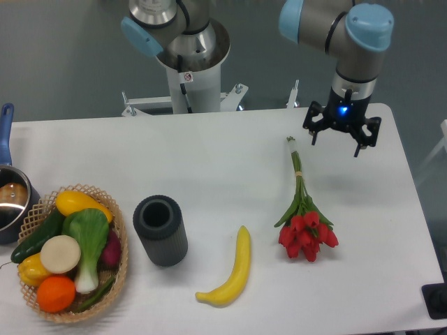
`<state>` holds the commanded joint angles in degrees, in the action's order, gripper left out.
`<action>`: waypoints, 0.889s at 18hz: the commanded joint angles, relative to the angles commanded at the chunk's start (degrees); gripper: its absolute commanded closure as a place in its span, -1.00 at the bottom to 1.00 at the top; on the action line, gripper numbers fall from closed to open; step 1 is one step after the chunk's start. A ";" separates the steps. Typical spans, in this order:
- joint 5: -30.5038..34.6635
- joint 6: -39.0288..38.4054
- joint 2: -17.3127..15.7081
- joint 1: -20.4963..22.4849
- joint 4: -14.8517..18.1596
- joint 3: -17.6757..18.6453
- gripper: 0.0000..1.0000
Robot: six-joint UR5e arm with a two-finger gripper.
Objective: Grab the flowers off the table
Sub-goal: 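Move the open gripper over the green stems of the red tulips, then lower the gripper onto the tulip stems and close it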
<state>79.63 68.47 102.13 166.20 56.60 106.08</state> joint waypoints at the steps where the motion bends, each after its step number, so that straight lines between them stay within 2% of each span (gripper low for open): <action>1: -0.35 -0.18 0.09 -0.09 -0.09 0.87 -1.00; 2: -0.96 -0.10 0.35 -0.09 -0.17 1.67 -1.00; 7: -1.85 -0.62 4.13 -1.23 -4.74 2.90 -1.00; 16: -1.93 -2.56 8.52 -2.55 -4.75 2.73 -1.00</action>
<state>77.70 65.92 110.65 163.65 51.86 108.81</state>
